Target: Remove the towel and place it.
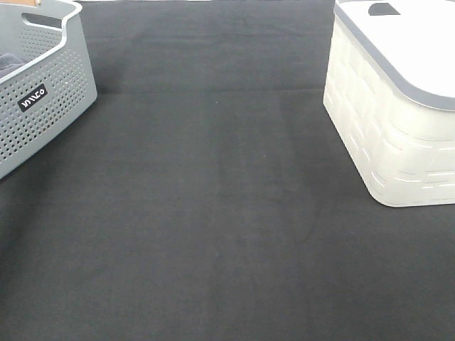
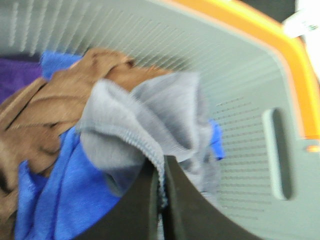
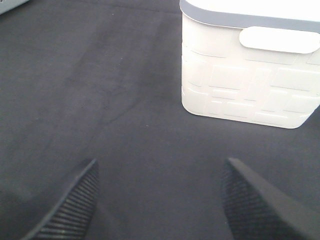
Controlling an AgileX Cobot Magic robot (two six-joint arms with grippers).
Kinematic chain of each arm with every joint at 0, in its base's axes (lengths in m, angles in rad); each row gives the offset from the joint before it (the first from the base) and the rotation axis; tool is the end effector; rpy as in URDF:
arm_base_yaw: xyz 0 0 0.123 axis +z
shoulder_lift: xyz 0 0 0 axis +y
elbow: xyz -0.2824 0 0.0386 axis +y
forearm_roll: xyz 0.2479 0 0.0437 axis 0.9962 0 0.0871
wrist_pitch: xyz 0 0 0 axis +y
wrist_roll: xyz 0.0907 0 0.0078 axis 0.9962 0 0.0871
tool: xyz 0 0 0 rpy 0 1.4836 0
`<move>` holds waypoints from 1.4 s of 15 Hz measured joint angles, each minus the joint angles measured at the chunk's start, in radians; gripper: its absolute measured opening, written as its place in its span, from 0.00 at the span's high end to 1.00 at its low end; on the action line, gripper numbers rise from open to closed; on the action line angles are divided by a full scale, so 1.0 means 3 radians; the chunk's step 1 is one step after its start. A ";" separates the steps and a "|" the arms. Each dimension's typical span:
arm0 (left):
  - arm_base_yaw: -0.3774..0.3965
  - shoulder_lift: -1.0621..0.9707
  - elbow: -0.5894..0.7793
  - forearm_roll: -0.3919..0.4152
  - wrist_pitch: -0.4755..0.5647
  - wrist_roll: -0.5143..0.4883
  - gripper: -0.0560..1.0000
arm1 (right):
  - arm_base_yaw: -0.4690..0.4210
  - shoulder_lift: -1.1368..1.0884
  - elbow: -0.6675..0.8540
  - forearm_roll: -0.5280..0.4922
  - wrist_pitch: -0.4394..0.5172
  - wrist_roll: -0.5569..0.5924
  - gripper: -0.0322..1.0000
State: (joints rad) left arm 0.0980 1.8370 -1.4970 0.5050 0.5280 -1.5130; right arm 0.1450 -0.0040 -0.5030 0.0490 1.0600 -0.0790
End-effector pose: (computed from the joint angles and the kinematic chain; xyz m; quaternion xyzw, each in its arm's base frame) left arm 0.4216 0.0638 0.2852 -0.5401 0.7279 -0.0908 0.4127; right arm -0.0063 0.0030 0.2781 -0.0961 0.8455 0.0418 0.5236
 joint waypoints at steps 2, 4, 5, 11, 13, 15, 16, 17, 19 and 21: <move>0.0000 -0.0100 0.0000 0.0067 -0.0027 0.0040 0.95 | 0.0000 0.0000 0.0000 0.0000 0.0000 0.0000 0.31; 0.0000 -0.0390 0.0000 0.0233 -0.0207 0.0407 0.95 | 0.0000 0.0000 0.0000 -0.0003 0.0000 0.0003 0.31; 0.0000 -0.0390 0.0000 0.0233 -0.0207 0.0407 0.95 | 0.0000 0.0000 0.0000 -0.0003 0.0000 0.0003 0.31; 0.0000 -0.0947 -0.0047 0.0407 -0.0490 0.1523 0.95 | 0.0000 0.0000 0.0000 -0.0003 0.0000 0.0003 0.31; 0.0000 -0.0980 -0.0153 0.0457 -0.0523 0.1653 0.95 | 0.0000 0.0000 0.0000 -0.0003 0.0000 0.0003 0.31; -0.0007 -0.0990 -0.0363 0.0487 -0.0523 0.1807 0.95 | 0.0000 0.0000 0.0000 -0.0003 0.0000 0.0003 0.31; -0.0033 -0.0990 -0.0490 0.0493 -0.0513 0.1863 0.95 | 0.0000 0.0000 0.0000 -0.0003 0.0000 0.0003 0.31; -0.0097 -0.0990 -0.0647 0.0493 -0.0500 0.1923 0.95 | 0.0000 0.0000 0.0000 -0.0003 0.0000 0.0003 0.31; -0.0310 -0.0990 -0.0973 0.0497 -0.0500 0.2063 0.95 | 0.0000 0.0000 0.0000 -0.0003 0.0000 0.0003 0.31; -0.0590 -0.0990 -0.1280 0.0600 -0.0520 0.2163 0.95 | 0.0000 0.0000 0.0000 -0.0003 0.0000 0.0003 0.31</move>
State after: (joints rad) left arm -0.0790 1.5400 -1.8810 0.6850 0.3720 -0.8640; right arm 0.1450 -0.0040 -0.5030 0.0480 1.0600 -0.0780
